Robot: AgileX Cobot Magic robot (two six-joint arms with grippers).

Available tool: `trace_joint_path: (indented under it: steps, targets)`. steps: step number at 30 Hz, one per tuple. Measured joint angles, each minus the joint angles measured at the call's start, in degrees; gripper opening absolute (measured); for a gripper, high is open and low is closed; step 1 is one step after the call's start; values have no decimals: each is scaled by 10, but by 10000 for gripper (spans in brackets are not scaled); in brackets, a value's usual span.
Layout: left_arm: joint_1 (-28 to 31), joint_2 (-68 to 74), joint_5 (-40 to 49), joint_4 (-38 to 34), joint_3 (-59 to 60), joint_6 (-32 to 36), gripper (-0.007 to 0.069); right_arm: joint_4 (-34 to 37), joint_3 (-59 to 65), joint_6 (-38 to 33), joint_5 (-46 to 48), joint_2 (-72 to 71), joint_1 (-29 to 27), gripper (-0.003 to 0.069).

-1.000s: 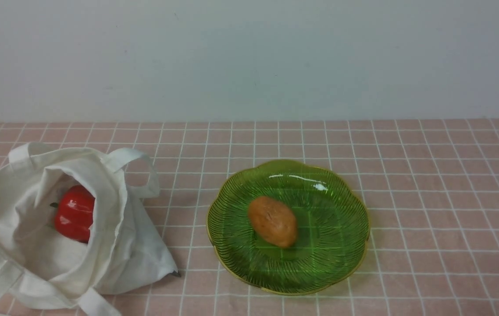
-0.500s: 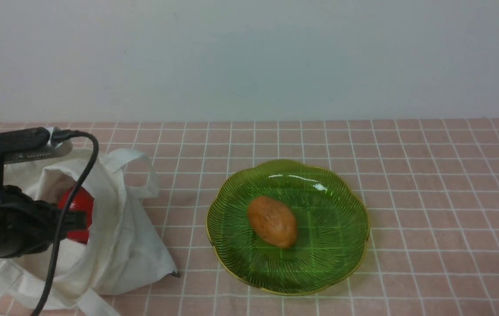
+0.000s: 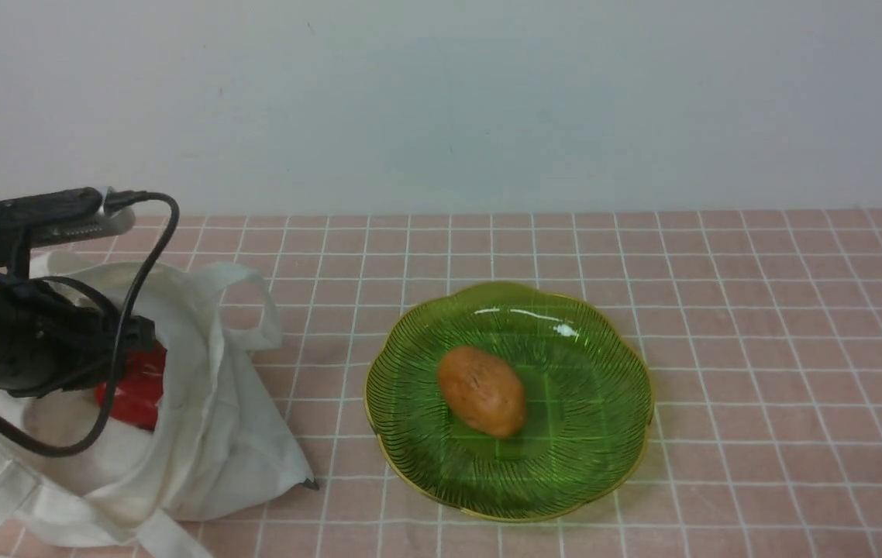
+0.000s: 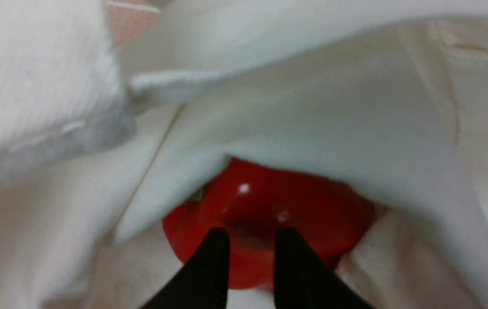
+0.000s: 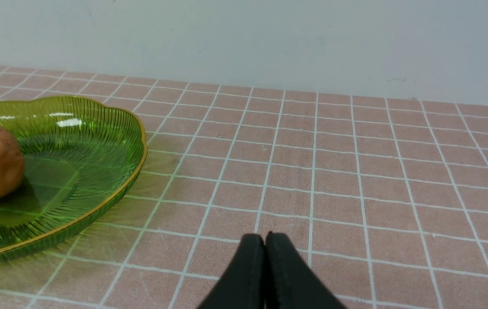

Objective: Take vegetables from bag on pink coffee tablecloth place on plate.
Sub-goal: 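Reach into the bag and grasp the red bell pepper with the left gripper, then take the red bell pepper out of the bag and place it on the plate with the left gripper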

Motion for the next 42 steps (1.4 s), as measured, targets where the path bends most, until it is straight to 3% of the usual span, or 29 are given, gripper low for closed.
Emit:
trace_joint_path:
  steps: [3, 5, 6, 10, 13, 23, 29, 42]
  targets:
    - [0, 2, -18, -8, 0, 50, 371, 0, 0, 0, 0, 0, 0, -15]
    - [0, 2, -22, -14, 0, 62, 426, 0, 0, 0, 0, 0, 0, -15]
    - [0, 2, -28, -26, 0, 78, 506, 0, 0, 0, 0, 0, 0, -15]
    - [0, 6, -37, -59, 0, 96, 635, 0, 0, 0, 0, 0, 0, -15]
    - [0, 21, -47, -79, -1, 101, 676, 0, 0, 0, 0, 0, 0, -15]
    - [0, 76, -66, -89, -1, 104, 639, 0, 0, 0, 0, 0, 0, -15]
    - [0, 94, -75, -93, -7, 104, 464, 0, 0, 0, 0, 0, 0, -15]
    - [0, -1, -21, -57, -5, 104, 468, 0, 0, 0, 0, 0, 0, -15]
